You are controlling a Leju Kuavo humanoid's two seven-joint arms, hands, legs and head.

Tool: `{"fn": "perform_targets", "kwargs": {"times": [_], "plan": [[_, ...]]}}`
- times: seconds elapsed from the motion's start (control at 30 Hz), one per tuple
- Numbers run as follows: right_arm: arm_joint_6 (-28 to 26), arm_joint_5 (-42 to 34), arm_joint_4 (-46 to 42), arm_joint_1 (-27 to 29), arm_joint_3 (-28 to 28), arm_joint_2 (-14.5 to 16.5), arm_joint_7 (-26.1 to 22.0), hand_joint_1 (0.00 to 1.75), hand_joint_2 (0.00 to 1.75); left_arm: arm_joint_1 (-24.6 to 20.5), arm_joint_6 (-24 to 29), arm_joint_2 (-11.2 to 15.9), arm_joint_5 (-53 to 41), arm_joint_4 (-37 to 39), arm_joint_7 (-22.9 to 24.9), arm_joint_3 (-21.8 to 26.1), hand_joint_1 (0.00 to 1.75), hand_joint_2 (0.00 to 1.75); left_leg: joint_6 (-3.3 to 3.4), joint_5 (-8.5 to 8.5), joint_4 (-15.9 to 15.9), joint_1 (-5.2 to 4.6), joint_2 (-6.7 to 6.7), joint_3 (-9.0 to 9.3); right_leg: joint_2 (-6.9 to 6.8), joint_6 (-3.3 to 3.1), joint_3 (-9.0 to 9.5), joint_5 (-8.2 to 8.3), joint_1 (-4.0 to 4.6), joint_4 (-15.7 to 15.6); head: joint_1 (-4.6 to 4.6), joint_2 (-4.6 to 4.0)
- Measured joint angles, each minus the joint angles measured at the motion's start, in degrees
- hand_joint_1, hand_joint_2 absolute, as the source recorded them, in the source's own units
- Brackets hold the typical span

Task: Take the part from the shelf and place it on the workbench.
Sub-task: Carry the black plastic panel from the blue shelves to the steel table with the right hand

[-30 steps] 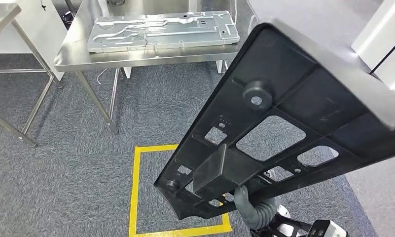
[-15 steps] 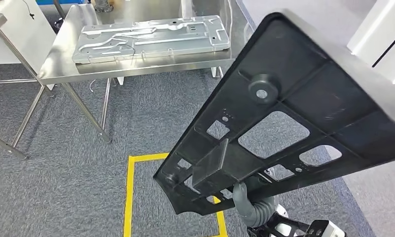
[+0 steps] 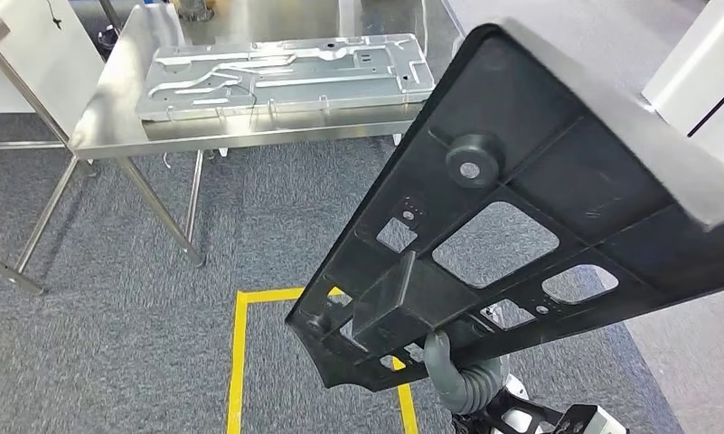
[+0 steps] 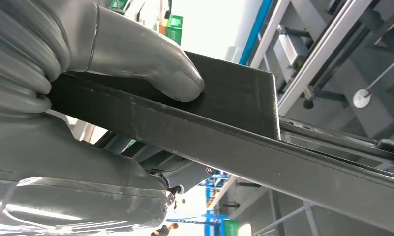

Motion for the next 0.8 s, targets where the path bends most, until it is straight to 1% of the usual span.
{"fn": "perform_targets", "kwargs": {"times": [0.03, 0.1, 0.13, 0.17, 0.2, 0.23, 0.3, 0.33, 0.37, 0.4, 0.43, 0.47, 0.5, 0.53, 0.6, 0.63, 0.67, 0.7, 0.73, 0.77, 0.8], "plan": [[-0.2, 0.1, 0.0, -0.1, 0.0, 0.0, 0.0, 1.75, 1.75, -0.1, 0.0, 0.0, 0.0, 0.0, 0.0, 0.0, 0.0, 1.75, -0.34, -0.36, -0.1, -0.02, 0.0, 0.21, -0.06, -0.38, 0.43, 0.43, 0.19, -1.4, 0.01, 0.0], [-0.5, 0.1, 0.2, -0.5, 0.0, 0.0, 0.0, 1.75, 1.75, -0.2, -0.1, 0.0, -0.1, 0.0, 0.0, 0.0, 0.0, 1.75, -1.12, -0.52, 0.5, -0.06, 0.06, 0.49, -0.08, -1.29, 0.8, 0.09, 0.32, -1.8, -0.01, 0.0], [-0.7, 0.1, 0.3, -0.8, 0.1, 0.1, 0.1, 1.75, 1.75, -0.2, -0.1, 0.0, -0.1, 0.0, 0.0, 0.0, 0.0, 1.75, -1.44, -0.75, 1.1, -0.03, 0.09, 0.68, -0.09, -1.72, 1.33, 0.44, 0.22, -2.0, 0.0, -0.01], [-0.8, 0.0, 0.5, -1.2, 0.1, 0.2, 0.1, 1.75, 1.75, -0.3, -0.2, 0.0, -0.1, 0.0, 0.0, 0.0, 0.0, 1.75, -1.71, -1.16, 2.2, 0.0, 0.1, 0.66, -0.11, -2.1, 1.9, 0.43, 0.09, -2.2, -0.02, -0.01], [-0.8, 0.0, 0.6, -1.7, 0.1, 0.3, 0.1, 1.75, 1.75, -0.4, -0.3, 0.0, -0.2, 0.0, 0.0, 0.0, 0.0, 1.75, -1.95, -2.2, 3.8, 0.07, 0.11, 0.03, -0.13, -2.41, 2.46, 0.26, 0.01, -2.3, -0.02, -0.01], [-0.8, -0.1, 0.8, -2.1, 0.1, 0.4, 0.1, 1.75, 1.75, -0.5, -0.4, -0.1, -0.2, 0.0, 0.0, 0.0, 0.0, 1.75, -2.14, -3.73, 6.5, 0.17, 0.11, -1.38, -0.18, -2.61, 2.8, 0.04, -0.01, -2.4, -0.02, -0.01], [-0.8, -0.3, 1.2, -2.8, 0.2, 0.6, 0.0, 1.75, 1.75, -0.5, -0.6, -0.1, -0.2, 0.0, -0.1, 0.0, 0.0, 1.75, -2.49, -6.63, 13.3, 0.3, 0.11, -5.75, -0.15, -2.82, 3.17, -0.52, 0.06, -2.4, -0.02, -0.01], [-0.8, -0.5, 1.4, -3.0, 0.2, 0.7, 0.0, 1.75, 1.75, -0.4, -0.7, 0.0, -0.2, 0.0, -0.1, 0.0, 0.0, 1.75, -2.59, -7.03, 15.5, 0.36, 0.11, -7.62, -0.1, -2.81, 3.45, -0.84, 0.09, -2.4, -0.02, -0.01], [-0.8, -0.7, 1.7, -3.3, 0.2, 0.7, 0.1, 1.75, 1.75, -0.3, -0.8, 0.0, -0.2, 0.0, -0.1, 0.1, 0.0, 1.75, -2.67, -6.24, 15.9, 0.41, 0.11, -8.59, -0.05, -2.75, 3.86, -1.2, 0.09, -2.4, -0.02, -0.01], [-0.8, -1.0, 2.1, -3.7, 0.2, 0.7, 0.1, 1.75, 1.75, -0.2, -0.9, 0.0, -0.2, 0.0, -0.1, 0.1, 0.0, 1.75, -2.64, -4.33, 14.0, 0.44, 0.12, -8.46, 0.0, -2.64, 4.41, -1.6, 0.07, -2.4, -0.02, -0.01], [-0.8, -1.4, 2.4, -4.2, 0.2, 0.8, 0.1, 1.75, 1.75, -0.1, -1.0, 0.1, -0.2, 0.0, -0.2, 0.1, 0.0, 1.75, -2.5, -1.55, 10.2, 0.46, 0.14, -7.39, 0.02, -2.48, 5.07, -2.08, 0.06, -2.4, -0.01, -0.01], [-0.7, -1.7, 2.8, -4.9, 0.2, 0.8, 0.1, 1.75, 1.75, -0.1, -1.0, 0.1, -0.2, 0.0, -0.2, 0.1, 0.0, 1.75, -2.27, 0.73, 6.6, 0.4, 0.17, -6.24, 0.0, -2.29, 5.66, -2.52, 0.04, -2.4, 0.0, -0.01], [-0.7, -1.9, 3.2, -5.6, 0.2, 0.9, 0.0, 1.75, 1.75, -0.1, -1.0, 0.2, -0.2, 0.0, -0.3, 0.2, 0.0, 1.75, -1.97, 2.07, 3.5, 0.22, 0.23, -5.35, 0.0, -2.02, 6.05, -2.87, 0.03, -2.4, -0.01, -0.01], [-0.7, -2.1, 3.6, -6.3, 0.2, 1.0, 0.0, 1.75, 1.75, -0.1, -1.0, 0.3, -0.2, 0.0, -0.3, 0.2, 0.0, 1.75, -1.59, 2.74, 1.7, 0.0, 0.26, -4.83, -0.02, -1.69, 6.25, -3.16, 0.03, -2.5, -0.01, -0.01], [-0.7, -2.4, 4.3, -7.2, 0.3, 1.2, 0.1, 1.75, 1.75, 0.0, -1.1, 0.4, -0.2, 0.0, -0.4, 0.2, 0.0, 1.75, -0.75, 2.51, 0.8, -0.31, 0.2, -4.54, -0.02, -0.89, 6.48, -3.12, 0.04, -2.5, -0.01, -0.01], [-0.7, -2.5, 4.5, -7.6, 0.3, 1.2, 0.1, 1.75, 1.75, 0.1, -1.0, 0.4, -0.2, 0.0, -0.4, 0.2, 0.0, 1.75, -0.36, 2.73, 0.4, -0.22, 0.12, -4.07, -0.05, -0.54, 6.54, -3.06, 0.03, -2.1, -0.01, -0.01], [-0.7, -2.7, 4.8, -8.1, 0.3, 1.2, 0.1, 1.75, 1.75, 0.1, -1.0, 0.5, -0.2, 0.0, -0.4, 0.2, 0.0, 1.75, -0.03, 2.76, 0.1, -0.09, 0.04, -3.52, -0.06, -0.25, 6.26, -2.9, -0.01, -1.0, -0.01, -0.01], [-0.8, -3.0, 5.1, -8.8, 0.4, 1.2, 0.1, 1.75, 1.75, 0.1, -1.1, 0.5, -0.2, 0.0, -0.5, 0.3, 0.0, 1.75, 0.25, 2.67, -0.2, 0.03, -0.02, -2.92, -0.07, 0.02, 5.23, -3.07, -0.06, 1.0, -0.01, -0.01], [-0.9, -3.4, 5.5, -9.6, 0.5, 1.2, 0.1, 1.75, 1.75, 0.1, -1.1, 0.5, -0.2, 0.0, -0.5, 0.3, 0.0, 1.75, 0.47, 2.51, -0.4, 0.09, -0.08, -2.48, -0.07, 0.26, 3.45, -3.68, -0.16, 4.0, -0.01, -0.01], [-1.1, -3.8, 5.9, -10.5, 0.6, 1.2, 0.1, 1.75, 1.75, 0.0, -1.1, 0.6, -0.2, 0.0, -0.5, 0.4, 0.0, 1.75, 0.64, 2.23, -0.5, 0.08, -0.2, -2.15, -0.07, 0.48, 1.04, -4.9, -0.26, 7.7, -0.01, -0.01], [-1.4, -4.2, 6.3, -11.3, 0.8, 1.2, 0.2, 1.75, 1.75, 0.0, -1.2, 0.6, -0.3, 0.0, -0.5, 0.5, 0.0, 1.75, 0.72, 1.9, -0.5, 0.08, -0.41, -1.85, -0.07, 0.71, -1.52, -6.52, -0.36, 11.2, -0.01, -0.01]]}}
